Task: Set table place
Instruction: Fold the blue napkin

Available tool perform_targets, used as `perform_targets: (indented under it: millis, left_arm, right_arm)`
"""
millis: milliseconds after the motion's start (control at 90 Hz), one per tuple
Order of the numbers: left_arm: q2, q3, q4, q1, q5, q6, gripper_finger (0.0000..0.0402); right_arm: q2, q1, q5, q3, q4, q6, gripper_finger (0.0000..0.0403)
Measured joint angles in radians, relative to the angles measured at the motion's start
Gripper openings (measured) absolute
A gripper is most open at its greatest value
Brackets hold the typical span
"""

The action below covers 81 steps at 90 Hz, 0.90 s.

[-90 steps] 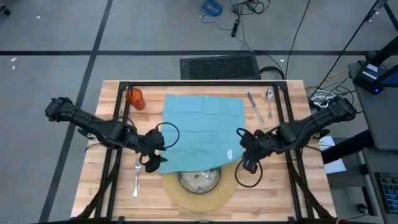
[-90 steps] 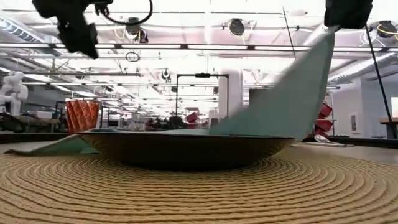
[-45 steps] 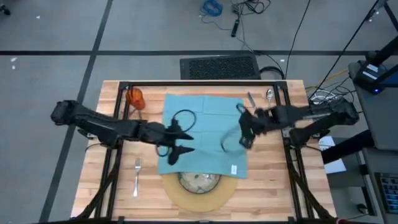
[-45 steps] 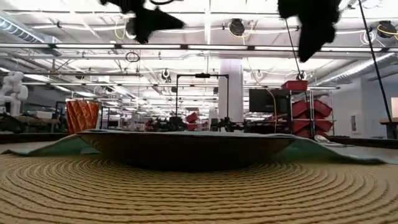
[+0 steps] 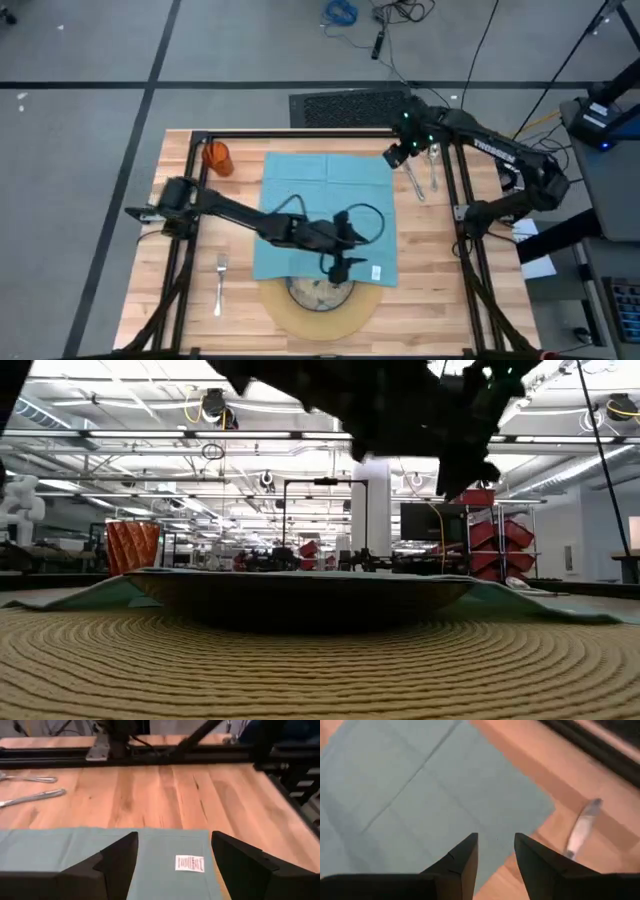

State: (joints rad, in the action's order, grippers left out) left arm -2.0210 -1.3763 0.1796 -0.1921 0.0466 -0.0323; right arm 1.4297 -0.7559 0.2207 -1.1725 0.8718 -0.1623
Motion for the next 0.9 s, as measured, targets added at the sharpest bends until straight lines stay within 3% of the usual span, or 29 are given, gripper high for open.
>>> perform_targets:
  millis: [178,389,900]
  left_arm:
    - [-0.132,-0.123,-0.103,0.0,-0.003,0.02,0.0237]
    - [-0.203,-0.198,-0.118,-0.012,0.034,0.055,0.0237]
    - [-0.242,-0.222,-0.106,-0.039,0.042,0.064,0.0237]
  right_arm:
    - [0.148,-0.041,0.014,0.0,-0.02,0.032,0.0118]
    - [0.249,-0.085,-0.012,0.0,-0.062,0.046,0.0118]
    - [0.37,-0.131,-0.037,0.0,-0.091,0.049,0.0118]
